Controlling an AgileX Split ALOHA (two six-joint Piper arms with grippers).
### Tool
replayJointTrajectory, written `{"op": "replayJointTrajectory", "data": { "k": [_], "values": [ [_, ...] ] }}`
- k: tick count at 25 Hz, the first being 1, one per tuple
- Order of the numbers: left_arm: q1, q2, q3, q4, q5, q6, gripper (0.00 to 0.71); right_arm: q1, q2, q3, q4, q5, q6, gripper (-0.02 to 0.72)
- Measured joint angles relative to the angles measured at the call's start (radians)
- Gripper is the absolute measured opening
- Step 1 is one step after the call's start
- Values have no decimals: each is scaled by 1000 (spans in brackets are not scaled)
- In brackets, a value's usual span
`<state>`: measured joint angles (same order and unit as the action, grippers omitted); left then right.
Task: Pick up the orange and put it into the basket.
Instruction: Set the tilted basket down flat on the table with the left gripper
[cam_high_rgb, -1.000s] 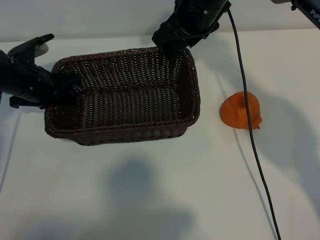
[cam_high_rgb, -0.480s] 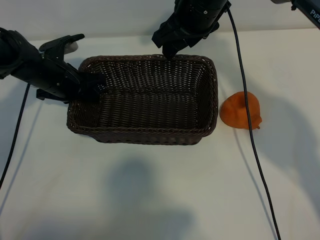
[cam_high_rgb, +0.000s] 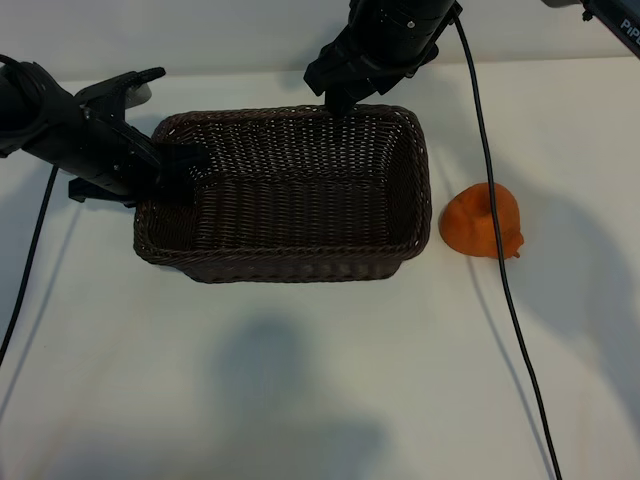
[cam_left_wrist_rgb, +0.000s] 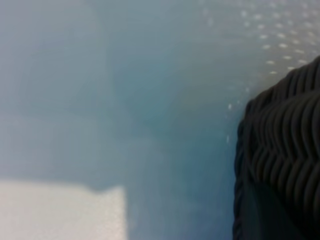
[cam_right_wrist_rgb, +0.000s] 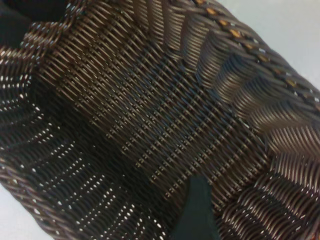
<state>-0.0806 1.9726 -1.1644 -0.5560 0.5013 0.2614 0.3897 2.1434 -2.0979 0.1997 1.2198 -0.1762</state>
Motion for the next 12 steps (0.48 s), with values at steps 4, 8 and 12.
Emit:
{"op": "replayJointTrajectory", "data": {
  "k": [4, 8, 12],
  "values": [
    [0, 2, -1, 0, 0, -6, 153, 0, 0, 0, 0, 0, 0, 559],
    [0, 2, -1, -1, 0, -7, 192, 0, 0, 0, 0, 0, 0, 559],
    [0, 2, -3, -8, 2, -7, 467, 0, 0, 0, 0, 0, 1, 559]
  ]
}}
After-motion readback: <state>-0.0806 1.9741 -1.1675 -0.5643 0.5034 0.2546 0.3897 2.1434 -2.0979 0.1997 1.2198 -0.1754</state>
